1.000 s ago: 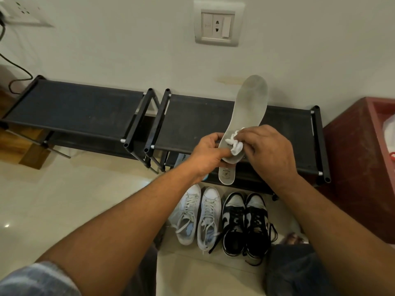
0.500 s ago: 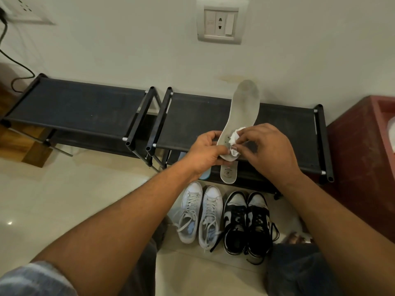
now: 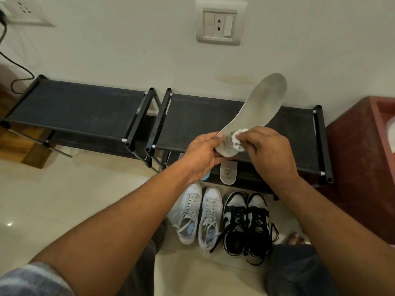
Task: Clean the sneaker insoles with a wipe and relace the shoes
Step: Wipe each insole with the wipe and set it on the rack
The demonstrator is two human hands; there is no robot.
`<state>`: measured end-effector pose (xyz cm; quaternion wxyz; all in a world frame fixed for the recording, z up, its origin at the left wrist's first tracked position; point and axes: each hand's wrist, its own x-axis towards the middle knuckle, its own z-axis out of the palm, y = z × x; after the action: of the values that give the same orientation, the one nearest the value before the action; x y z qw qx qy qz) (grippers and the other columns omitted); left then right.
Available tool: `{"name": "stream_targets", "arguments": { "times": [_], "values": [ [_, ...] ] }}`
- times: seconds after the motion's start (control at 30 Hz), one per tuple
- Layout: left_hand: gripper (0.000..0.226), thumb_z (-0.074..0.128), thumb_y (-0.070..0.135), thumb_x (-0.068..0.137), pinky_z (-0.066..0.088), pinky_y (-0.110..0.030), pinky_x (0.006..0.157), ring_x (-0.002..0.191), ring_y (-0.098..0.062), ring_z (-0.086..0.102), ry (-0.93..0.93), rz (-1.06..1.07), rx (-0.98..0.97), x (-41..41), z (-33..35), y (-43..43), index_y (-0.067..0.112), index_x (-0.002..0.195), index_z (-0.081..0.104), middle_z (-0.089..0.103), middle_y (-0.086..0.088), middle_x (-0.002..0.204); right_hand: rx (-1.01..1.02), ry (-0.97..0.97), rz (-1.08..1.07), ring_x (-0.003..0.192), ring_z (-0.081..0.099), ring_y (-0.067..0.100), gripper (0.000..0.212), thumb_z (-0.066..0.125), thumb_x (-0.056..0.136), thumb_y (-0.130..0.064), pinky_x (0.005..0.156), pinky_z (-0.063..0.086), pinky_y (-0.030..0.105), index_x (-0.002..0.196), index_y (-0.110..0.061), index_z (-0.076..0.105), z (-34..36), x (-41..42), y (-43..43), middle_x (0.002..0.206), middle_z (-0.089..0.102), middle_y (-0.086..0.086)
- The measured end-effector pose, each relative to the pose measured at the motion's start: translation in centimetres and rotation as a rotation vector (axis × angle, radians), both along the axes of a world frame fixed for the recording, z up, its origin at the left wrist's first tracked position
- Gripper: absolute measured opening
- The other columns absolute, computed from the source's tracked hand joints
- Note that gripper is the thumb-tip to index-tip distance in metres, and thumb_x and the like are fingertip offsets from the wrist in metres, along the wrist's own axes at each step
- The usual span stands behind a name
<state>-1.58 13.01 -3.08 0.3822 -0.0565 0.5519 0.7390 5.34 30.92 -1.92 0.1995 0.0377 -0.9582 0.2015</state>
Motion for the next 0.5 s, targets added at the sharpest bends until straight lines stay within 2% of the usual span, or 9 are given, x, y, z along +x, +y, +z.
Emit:
{"name": "stream_targets", "arguments": {
  "times": [0.07, 0.17, 0.2, 0.3, 0.37, 0.43, 0.5],
  "values": [
    [0.036, 0.044, 0.019, 0.115, 0.057, -0.049, 0.107, 0.12, -0.038, 0.07, -0.009, 0.006, 0.013, 0.0, 0.1, 0.0, -0.004, 0.134, 0.065, 0.073, -0.025, 0.126, -0.01, 0.002, -0.033, 0.094, 0.069, 0.026, 0.014, 0.074, 0.091, -0.015, 0.081, 0.059, 0.044, 0.103, -0.012, 0.08, 0.2, 0.0, -0.5, 0.099, 0.076, 0.003],
    [0.032, 0.046, 0.019, 0.114, 0.064, -0.039, 0.094, 0.099, -0.026, 0.075, -0.011, 0.016, 0.041, 0.1, 0.3, -0.2, 0.001, 0.121, 0.071, 0.077, -0.018, 0.109, 0.056, -0.007, 0.131, 0.093, 0.07, 0.027, 0.016, 0.079, 0.087, -0.013, 0.08, 0.059, 0.041, 0.102, -0.01, 0.08, 0.0, 0.7, -2.8, 0.097, 0.075, 0.005],
    [0.032, 0.046, 0.019, 0.114, 0.063, -0.04, 0.096, 0.102, -0.029, 0.075, -0.009, 0.015, 0.04, 0.1, 0.3, -0.2, 0.0, 0.124, 0.07, 0.076, -0.019, 0.112, 0.058, -0.007, 0.121, 0.09, 0.069, 0.028, 0.016, 0.079, 0.087, -0.012, 0.079, 0.059, 0.04, 0.102, -0.009, 0.08, 0.0, 0.6, -2.5, 0.095, 0.074, 0.006],
    [0.037, 0.045, 0.019, 0.115, 0.055, -0.052, 0.109, 0.124, -0.038, 0.069, -0.017, 0.032, 0.018, -0.1, 0.2, 0.0, -0.004, 0.138, 0.062, 0.071, -0.025, 0.13, -0.04, -0.009, -0.088, 0.088, 0.068, 0.023, 0.015, 0.077, 0.09, -0.016, 0.08, 0.053, 0.032, 0.104, -0.013, 0.08, 0.4, -0.2, -0.4, 0.095, 0.074, 0.003],
    [0.036, 0.045, 0.017, 0.115, 0.058, -0.05, 0.105, 0.116, -0.036, 0.072, -0.023, 0.048, 0.018, -0.2, 0.3, 0.0, -0.005, 0.135, 0.064, 0.072, -0.025, 0.127, -0.029, -0.024, -0.054, 0.09, 0.067, 0.023, 0.014, 0.077, 0.09, -0.016, 0.08, 0.056, 0.034, 0.104, -0.014, 0.08, 0.2, 0.1, -1.6, 0.097, 0.074, 0.002],
    [0.032, 0.045, 0.016, 0.114, 0.064, -0.039, 0.093, 0.101, -0.028, 0.074, -0.029, 0.051, 0.028, -0.1, 0.1, -0.2, -0.003, 0.127, 0.068, 0.074, -0.022, 0.119, 0.051, -0.056, 0.095, 0.087, 0.067, 0.028, 0.014, 0.078, 0.089, -0.015, 0.076, 0.058, 0.041, 0.103, -0.012, 0.079, -0.2, 0.9, -3.5, 0.095, 0.073, 0.005],
    [0.033, 0.046, 0.017, 0.114, 0.062, -0.042, 0.098, 0.107, -0.031, 0.074, -0.033, 0.057, 0.021, 0.0, -0.1, -0.1, -0.003, 0.131, 0.066, 0.074, -0.022, 0.123, 0.045, -0.077, 0.068, 0.087, 0.066, 0.028, 0.015, 0.077, 0.09, -0.016, 0.075, 0.057, 0.042, 0.104, -0.013, 0.079, -0.3, 0.4, -2.4, 0.094, 0.072, 0.005]
  ]
}}
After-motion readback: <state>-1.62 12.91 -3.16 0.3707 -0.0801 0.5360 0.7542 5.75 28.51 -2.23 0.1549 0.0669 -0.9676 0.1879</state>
